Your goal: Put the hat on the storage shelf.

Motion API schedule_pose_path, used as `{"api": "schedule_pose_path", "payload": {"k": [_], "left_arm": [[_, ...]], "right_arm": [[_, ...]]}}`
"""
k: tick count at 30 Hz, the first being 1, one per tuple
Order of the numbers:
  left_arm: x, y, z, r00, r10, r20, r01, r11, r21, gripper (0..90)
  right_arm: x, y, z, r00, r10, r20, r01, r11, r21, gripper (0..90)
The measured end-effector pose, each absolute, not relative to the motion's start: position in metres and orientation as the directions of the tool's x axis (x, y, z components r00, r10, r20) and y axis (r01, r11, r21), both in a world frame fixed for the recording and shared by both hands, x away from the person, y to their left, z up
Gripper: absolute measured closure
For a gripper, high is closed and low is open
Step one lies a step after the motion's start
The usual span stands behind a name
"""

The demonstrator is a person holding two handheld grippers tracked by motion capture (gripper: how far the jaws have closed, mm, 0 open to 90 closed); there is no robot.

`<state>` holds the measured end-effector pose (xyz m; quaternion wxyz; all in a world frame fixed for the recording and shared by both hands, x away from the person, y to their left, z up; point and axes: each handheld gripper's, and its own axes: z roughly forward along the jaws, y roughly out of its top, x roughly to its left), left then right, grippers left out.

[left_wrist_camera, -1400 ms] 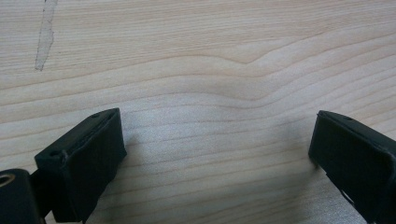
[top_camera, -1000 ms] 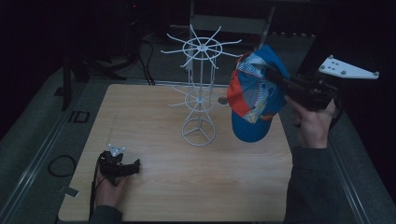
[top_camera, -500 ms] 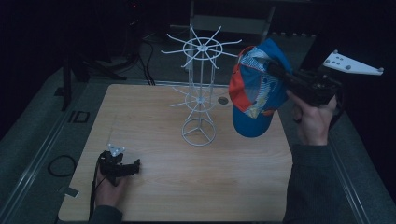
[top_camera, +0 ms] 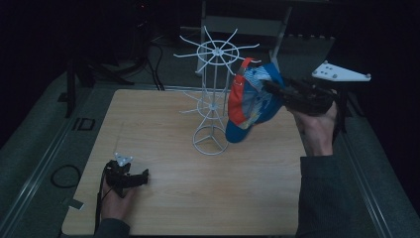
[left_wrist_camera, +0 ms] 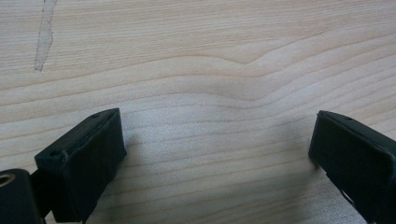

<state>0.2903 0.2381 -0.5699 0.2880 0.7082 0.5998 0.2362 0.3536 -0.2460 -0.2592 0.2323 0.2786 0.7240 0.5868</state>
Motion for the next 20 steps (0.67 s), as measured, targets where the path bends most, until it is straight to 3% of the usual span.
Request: {"api": "schedule_pose_path", "payload": {"k": [6, 20], "left_arm": [[0.290, 0.238, -0.570, 0.169, 0.986, -0.012, 0.714, -0.114, 0.690, 3.9], [0.290, 0.238, -0.570, 0.168, 0.986, -0.011, 0.713, -0.113, 0.691, 3.9]], "right_arm": [[0.352, -0.251, -0.263, -0.720, 0.694, 0.004, 0.156, 0.156, 0.975, 30.9], [0.354, -0.248, -0.278, -0.732, 0.682, 0.009, 0.190, 0.191, 0.963, 21.2]]}}
